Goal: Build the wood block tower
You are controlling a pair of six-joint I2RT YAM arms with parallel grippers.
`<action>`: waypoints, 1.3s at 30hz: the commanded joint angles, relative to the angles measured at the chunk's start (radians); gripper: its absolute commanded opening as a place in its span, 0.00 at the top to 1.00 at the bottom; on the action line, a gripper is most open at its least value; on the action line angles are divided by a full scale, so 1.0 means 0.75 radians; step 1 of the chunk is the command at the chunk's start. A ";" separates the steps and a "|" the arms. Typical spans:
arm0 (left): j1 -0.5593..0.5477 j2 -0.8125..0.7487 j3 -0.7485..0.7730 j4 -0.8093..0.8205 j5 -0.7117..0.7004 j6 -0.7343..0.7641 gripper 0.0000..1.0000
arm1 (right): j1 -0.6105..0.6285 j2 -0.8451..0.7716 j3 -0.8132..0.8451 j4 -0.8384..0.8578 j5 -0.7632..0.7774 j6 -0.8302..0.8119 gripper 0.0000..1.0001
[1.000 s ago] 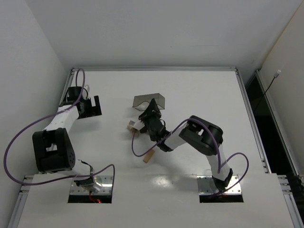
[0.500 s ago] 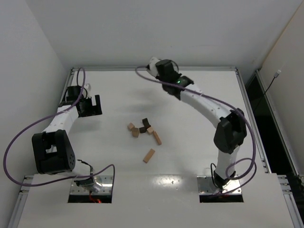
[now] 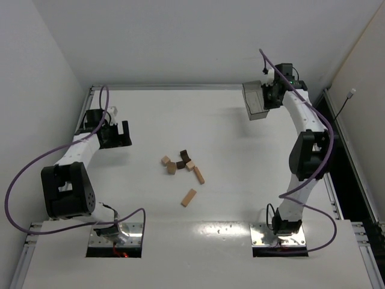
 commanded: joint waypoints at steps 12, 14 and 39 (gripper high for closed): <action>0.018 0.022 0.055 0.025 0.022 0.016 0.00 | -0.339 0.519 0.437 0.124 -0.270 -0.052 1.00; 0.018 0.035 0.055 0.025 0.022 0.016 0.00 | -0.368 0.558 0.509 0.083 -0.235 -0.109 1.00; 0.018 0.053 0.059 0.037 0.034 0.001 0.00 | -0.256 0.153 0.219 0.106 -0.358 -0.382 0.41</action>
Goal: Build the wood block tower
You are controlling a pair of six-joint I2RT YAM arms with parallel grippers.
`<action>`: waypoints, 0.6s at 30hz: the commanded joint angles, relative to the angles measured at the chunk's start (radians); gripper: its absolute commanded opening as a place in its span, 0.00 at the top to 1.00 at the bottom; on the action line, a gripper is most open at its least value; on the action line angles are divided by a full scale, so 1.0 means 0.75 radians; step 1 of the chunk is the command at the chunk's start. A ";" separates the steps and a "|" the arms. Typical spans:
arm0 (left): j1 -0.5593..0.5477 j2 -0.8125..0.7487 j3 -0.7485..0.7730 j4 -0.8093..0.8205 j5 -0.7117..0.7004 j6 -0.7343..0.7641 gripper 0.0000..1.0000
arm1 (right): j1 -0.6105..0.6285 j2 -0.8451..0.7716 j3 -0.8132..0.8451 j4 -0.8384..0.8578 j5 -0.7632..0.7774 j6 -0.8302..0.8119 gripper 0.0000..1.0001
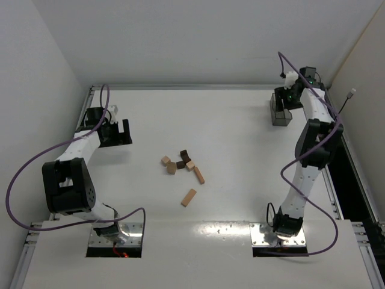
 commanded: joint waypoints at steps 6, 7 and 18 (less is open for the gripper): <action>0.018 -0.026 0.017 0.036 0.020 0.002 0.00 | 0.208 -0.415 -0.243 0.123 -0.228 -0.036 0.41; 0.018 -0.026 0.017 0.036 0.020 0.002 0.00 | 0.267 -0.480 -0.280 0.107 -0.297 -0.036 0.41; 0.018 -0.069 -0.024 0.048 -0.037 -0.022 0.00 | 1.051 -0.851 -1.090 0.366 0.026 0.182 0.36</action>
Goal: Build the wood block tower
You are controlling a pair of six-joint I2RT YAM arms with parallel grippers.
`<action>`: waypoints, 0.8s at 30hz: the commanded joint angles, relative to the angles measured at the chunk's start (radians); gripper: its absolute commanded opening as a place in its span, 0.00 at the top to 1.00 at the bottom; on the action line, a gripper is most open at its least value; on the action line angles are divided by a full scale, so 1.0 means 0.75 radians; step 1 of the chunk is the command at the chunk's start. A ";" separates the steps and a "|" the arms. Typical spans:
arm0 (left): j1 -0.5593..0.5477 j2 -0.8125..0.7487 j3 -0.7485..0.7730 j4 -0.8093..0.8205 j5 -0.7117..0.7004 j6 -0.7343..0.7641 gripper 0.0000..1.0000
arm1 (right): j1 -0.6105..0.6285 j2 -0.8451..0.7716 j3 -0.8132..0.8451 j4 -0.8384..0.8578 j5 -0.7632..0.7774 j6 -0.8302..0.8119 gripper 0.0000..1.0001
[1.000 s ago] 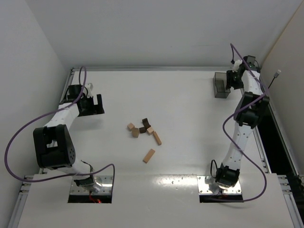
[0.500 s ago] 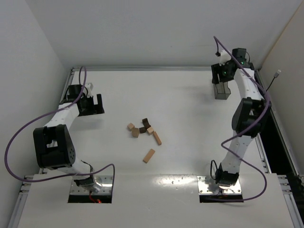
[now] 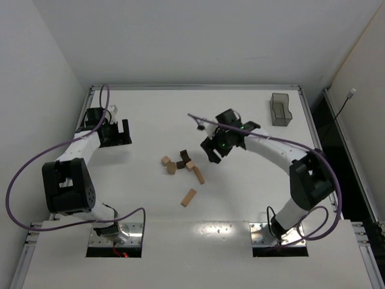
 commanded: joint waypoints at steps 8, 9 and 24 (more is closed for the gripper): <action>0.018 -0.068 -0.019 0.036 -0.053 -0.014 0.00 | 0.320 -0.042 -0.152 0.138 0.230 0.242 0.38; 0.018 -0.068 -0.031 0.036 -0.053 -0.014 0.00 | 0.332 -0.030 -0.152 0.138 0.230 0.263 0.38; 0.018 -0.080 -0.044 0.036 -0.104 -0.001 0.00 | 0.359 0.293 0.024 0.079 0.062 0.486 0.42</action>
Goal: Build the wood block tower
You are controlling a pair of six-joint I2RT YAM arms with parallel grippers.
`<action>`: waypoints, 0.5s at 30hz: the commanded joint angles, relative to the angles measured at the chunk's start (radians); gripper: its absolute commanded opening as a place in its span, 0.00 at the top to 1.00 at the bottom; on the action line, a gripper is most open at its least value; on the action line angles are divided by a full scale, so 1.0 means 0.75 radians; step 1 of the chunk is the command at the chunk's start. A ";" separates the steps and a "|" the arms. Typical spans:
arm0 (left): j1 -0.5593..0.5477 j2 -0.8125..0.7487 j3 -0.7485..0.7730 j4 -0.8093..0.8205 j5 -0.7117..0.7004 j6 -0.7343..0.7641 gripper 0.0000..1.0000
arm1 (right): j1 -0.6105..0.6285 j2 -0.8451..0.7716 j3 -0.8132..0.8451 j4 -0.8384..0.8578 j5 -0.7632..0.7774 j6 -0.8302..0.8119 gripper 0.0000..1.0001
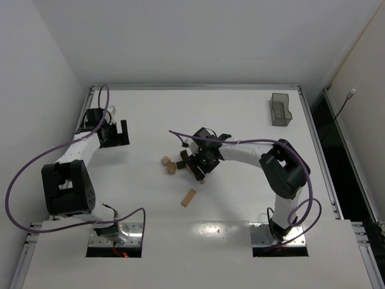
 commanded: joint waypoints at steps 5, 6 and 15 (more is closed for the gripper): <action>0.018 -0.053 -0.022 0.042 -0.030 0.012 0.00 | 0.022 0.026 0.095 0.023 -0.028 0.070 0.49; 0.018 -0.053 -0.022 0.042 -0.030 0.012 0.00 | 0.022 0.040 0.095 0.023 -0.028 0.070 0.52; 0.018 -0.041 -0.022 0.042 -0.030 0.012 0.00 | 0.034 0.179 0.131 -0.012 0.097 0.057 0.76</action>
